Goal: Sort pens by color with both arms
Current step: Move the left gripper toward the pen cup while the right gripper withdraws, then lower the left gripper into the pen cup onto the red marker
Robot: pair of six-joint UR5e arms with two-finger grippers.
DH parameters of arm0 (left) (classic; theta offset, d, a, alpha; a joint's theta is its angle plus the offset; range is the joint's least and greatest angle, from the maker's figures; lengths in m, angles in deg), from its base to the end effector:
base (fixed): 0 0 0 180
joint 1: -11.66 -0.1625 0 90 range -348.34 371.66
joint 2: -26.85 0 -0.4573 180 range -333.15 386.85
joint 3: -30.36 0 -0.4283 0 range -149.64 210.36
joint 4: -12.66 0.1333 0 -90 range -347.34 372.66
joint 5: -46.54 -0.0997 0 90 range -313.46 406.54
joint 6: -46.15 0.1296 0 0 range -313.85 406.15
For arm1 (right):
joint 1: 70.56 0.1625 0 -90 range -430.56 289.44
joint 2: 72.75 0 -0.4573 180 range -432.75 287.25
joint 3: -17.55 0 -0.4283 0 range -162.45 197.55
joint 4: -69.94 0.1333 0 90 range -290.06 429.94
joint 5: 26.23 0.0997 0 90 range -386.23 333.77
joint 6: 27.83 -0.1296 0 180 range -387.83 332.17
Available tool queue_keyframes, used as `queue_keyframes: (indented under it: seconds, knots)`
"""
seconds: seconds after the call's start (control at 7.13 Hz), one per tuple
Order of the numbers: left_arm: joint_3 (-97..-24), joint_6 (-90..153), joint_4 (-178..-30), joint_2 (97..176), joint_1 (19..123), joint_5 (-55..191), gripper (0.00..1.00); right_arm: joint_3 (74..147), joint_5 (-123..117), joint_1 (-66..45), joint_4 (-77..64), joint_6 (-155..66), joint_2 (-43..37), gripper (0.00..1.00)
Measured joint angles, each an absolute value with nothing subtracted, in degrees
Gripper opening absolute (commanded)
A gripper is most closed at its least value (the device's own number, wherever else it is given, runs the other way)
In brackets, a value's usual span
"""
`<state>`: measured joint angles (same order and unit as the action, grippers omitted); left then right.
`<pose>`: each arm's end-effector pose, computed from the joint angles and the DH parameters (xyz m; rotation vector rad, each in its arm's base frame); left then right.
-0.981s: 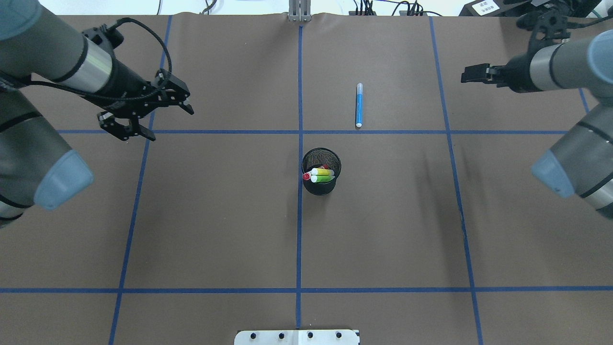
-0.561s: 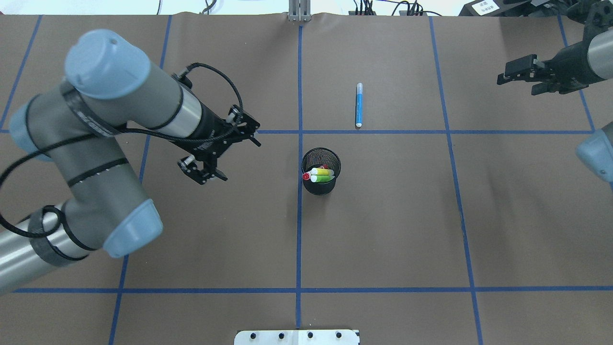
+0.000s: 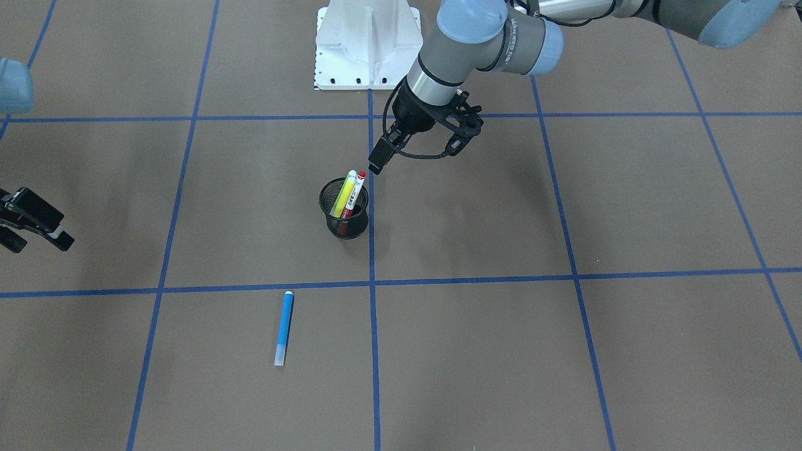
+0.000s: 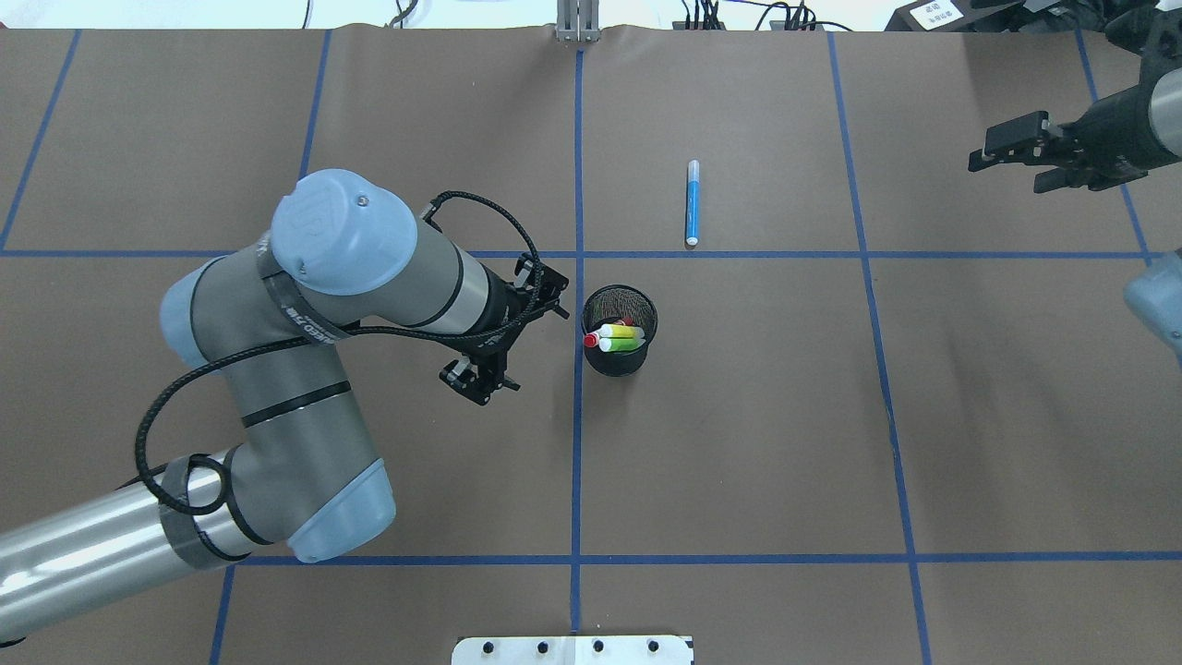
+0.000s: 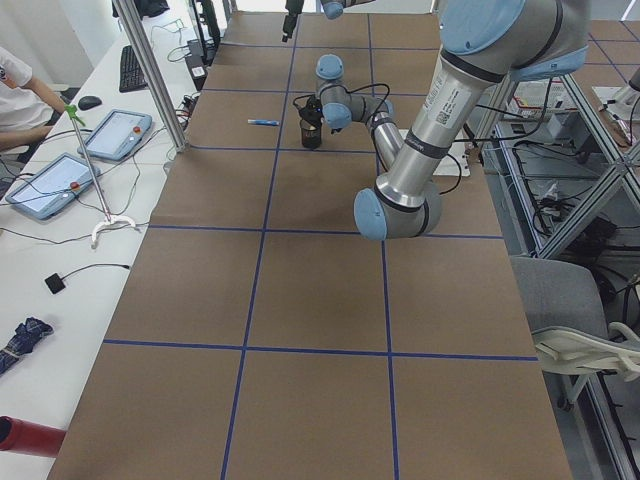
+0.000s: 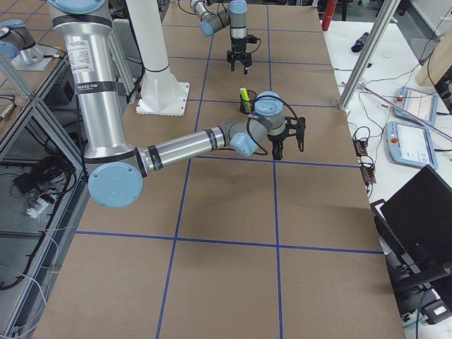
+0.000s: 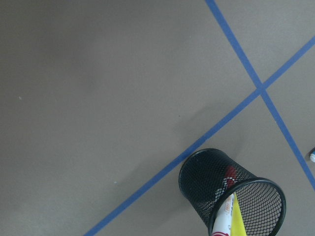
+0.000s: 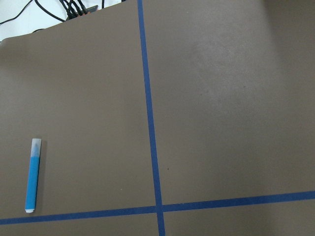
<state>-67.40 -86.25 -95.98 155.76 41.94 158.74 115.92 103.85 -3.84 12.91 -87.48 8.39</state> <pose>0.5894 -0.4418 0.1663 -0.4786 1.1230 -0.8948 -0.1991 -0.5888 0.4744 0.1960 -1.0443 0.2680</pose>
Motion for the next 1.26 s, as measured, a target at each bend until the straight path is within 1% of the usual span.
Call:
queue_keyframes:
  seconds: [0.28, 0.7, 0.84, 1.26]
  knots:
    - [-63.97, -88.19, -97.4, 158.61, 41.81, 157.55, 0.87, 116.35, 105.64, -2.67, 7.91, -86.85, 8.06, 1.0]
    - [-61.94, -88.61, -99.13, 159.78, 41.8, 154.61, 0.76, 118.26, 106.15, -0.38, 0.7, -78.4, 10.71, 1.0]
    - [-61.52, -89.35, -99.64, 159.81, 41.79, 154.45, 0.71, 118.43, 106.04, -0.15, -0.54, -76.66, 11.13, 1.0]
    - [-60.0, -91.9, -102.42, 159.76, 41.63, 154.3, 0.7, 118.61, 105.96, -0.02, -1.22, -75.76, 11.43, 1.0]
